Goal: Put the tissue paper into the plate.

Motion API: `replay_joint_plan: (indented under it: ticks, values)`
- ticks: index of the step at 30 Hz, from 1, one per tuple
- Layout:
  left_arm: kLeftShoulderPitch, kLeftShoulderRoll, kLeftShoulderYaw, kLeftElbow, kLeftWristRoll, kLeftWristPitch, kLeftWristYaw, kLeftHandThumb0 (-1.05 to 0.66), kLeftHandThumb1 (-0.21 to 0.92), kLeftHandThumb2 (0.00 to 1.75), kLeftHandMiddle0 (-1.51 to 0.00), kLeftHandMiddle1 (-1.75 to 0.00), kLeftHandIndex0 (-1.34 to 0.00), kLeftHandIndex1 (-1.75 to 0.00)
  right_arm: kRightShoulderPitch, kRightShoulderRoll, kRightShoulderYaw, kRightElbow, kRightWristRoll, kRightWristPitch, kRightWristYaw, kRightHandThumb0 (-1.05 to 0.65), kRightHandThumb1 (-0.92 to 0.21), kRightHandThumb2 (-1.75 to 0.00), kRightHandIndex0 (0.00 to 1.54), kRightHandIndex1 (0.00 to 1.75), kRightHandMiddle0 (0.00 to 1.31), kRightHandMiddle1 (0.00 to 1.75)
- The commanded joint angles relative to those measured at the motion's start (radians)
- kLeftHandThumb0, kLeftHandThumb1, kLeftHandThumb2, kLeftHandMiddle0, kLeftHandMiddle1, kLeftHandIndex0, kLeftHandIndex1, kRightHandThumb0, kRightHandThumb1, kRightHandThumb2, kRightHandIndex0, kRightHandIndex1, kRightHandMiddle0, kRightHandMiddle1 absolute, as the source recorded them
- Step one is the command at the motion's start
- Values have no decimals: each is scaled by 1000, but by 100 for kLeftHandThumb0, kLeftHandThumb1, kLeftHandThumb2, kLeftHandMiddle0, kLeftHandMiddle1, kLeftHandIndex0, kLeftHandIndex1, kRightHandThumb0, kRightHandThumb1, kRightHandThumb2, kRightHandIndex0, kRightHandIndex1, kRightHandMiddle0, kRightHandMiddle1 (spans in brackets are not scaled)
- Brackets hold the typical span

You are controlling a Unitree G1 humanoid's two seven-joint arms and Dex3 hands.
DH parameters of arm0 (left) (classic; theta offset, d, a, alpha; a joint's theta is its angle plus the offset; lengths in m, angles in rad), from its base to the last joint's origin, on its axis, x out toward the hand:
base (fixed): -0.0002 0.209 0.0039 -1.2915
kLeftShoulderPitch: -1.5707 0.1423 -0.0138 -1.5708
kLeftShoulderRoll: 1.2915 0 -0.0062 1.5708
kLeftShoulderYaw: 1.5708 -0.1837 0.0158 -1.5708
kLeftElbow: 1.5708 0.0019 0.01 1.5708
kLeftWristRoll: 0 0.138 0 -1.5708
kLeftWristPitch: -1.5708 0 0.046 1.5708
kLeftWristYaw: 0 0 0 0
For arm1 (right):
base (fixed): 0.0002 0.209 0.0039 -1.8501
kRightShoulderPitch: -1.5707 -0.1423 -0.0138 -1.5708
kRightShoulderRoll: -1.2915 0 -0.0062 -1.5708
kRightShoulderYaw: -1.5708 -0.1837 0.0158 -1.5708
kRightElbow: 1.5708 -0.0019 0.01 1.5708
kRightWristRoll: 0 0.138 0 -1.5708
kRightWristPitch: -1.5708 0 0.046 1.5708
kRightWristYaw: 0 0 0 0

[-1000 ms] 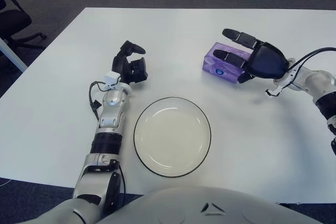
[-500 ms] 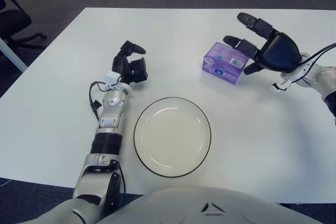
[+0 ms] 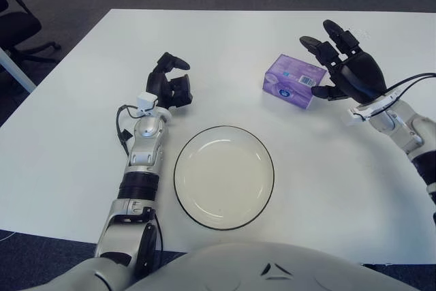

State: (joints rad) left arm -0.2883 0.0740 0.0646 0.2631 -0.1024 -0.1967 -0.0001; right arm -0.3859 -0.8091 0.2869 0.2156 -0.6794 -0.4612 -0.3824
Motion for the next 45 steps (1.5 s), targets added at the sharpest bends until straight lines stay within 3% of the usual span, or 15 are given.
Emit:
replay_joint_plan:
  ticks: [1,4,8,19,28,33,40,45]
  values:
    - [125,-58,-16,67,12,2,12,-46,38,123,-129,-175,-56,-175,65,44,-52,-152,3,120,94,-95,-92,-95,0,0,0,22]
    - [125,-57,-17,68,15,3,14,-46,39,123,-129,-175,-56,-175,118,85,-72,-301,-31,257,199,-96,-92,-93,0,0,0,23]
    - [122,-54,-18,73,15,1,9,-45,41,120,-129,-175,-54,-175,152,128,-83,-407,-82,411,314,-98,-92,-92,1,0,0,27]
    - [112,-53,-19,90,18,-6,4,-44,44,117,-129,-175,-52,-175,175,281,-36,-535,-372,738,511,-102,-92,-88,1,0,0,25]
    - [108,-54,-20,100,23,-15,7,-44,46,115,-129,-175,-51,-175,146,369,5,-526,-530,845,596,-105,-92,-86,0,0,0,10]
    - [107,-59,-23,107,30,-26,14,-44,46,114,-129,-175,-50,-175,67,442,40,-445,-611,912,669,-105,-92,-86,0,0,0,3]
    - [106,-64,-21,110,32,-33,14,-44,46,114,-129,-175,-50,-175,-7,486,59,-389,-699,996,838,-105,-92,-87,0,0,0,0]
    - [105,-68,-20,114,31,-39,16,-44,46,114,-129,-175,-50,-175,-31,498,62,-371,-729,1019,897,-105,-92,-88,0,0,0,0]
